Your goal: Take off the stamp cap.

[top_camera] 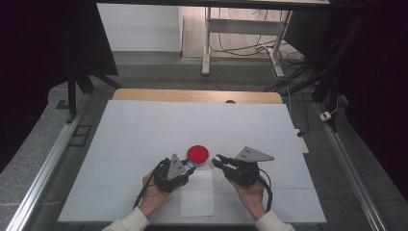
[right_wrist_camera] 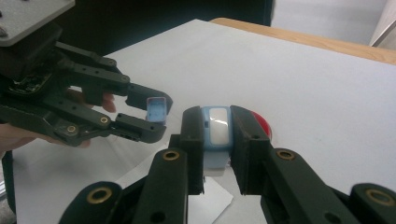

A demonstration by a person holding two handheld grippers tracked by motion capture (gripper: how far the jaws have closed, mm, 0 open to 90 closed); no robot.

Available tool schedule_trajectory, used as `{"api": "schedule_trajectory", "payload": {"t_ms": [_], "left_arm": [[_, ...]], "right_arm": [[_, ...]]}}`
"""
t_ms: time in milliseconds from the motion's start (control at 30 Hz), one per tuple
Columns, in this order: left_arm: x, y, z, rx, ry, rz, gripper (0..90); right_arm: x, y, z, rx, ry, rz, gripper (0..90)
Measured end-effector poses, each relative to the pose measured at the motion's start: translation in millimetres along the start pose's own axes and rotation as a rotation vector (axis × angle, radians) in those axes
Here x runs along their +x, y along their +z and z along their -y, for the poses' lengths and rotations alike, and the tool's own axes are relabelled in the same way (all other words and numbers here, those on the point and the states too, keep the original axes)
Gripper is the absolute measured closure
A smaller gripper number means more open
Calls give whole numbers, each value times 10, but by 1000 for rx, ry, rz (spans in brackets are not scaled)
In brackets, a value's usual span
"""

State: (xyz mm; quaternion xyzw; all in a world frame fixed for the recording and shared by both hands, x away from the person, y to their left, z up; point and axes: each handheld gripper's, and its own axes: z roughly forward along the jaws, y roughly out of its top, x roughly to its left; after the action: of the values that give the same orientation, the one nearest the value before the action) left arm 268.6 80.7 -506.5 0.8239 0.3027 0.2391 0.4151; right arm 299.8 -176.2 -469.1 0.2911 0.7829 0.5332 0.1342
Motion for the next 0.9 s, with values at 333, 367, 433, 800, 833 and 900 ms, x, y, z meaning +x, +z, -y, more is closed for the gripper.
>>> {"api": "schedule_trajectory", "payload": {"t_ms": [333, 367, 433, 800, 833, 900], "left_arm": [[33, -193, 79, -9, -25, 10, 654], [44, -216, 92, -6, -27, 14, 654], [68, -251, 117, -4, -37, 22, 654], [195, -508, 329, 3, -92, 15, 653], [213, -544, 355, 5, -94, 11, 653], [249, -617, 406, 5, -104, 5, 654]], "right_arm": [[-8, 4, -6, 0, 1, 1, 749], [-9, 4, -6, 0, 1, 1, 749], [-12, 5, -5, 1, 1, 2, 749], [-15, 10, -10, -1, 2, 1, 749], [-15, 9, -11, -1, 1, 1, 749], [-15, 8, -12, -2, 1, 1, 749]]}}
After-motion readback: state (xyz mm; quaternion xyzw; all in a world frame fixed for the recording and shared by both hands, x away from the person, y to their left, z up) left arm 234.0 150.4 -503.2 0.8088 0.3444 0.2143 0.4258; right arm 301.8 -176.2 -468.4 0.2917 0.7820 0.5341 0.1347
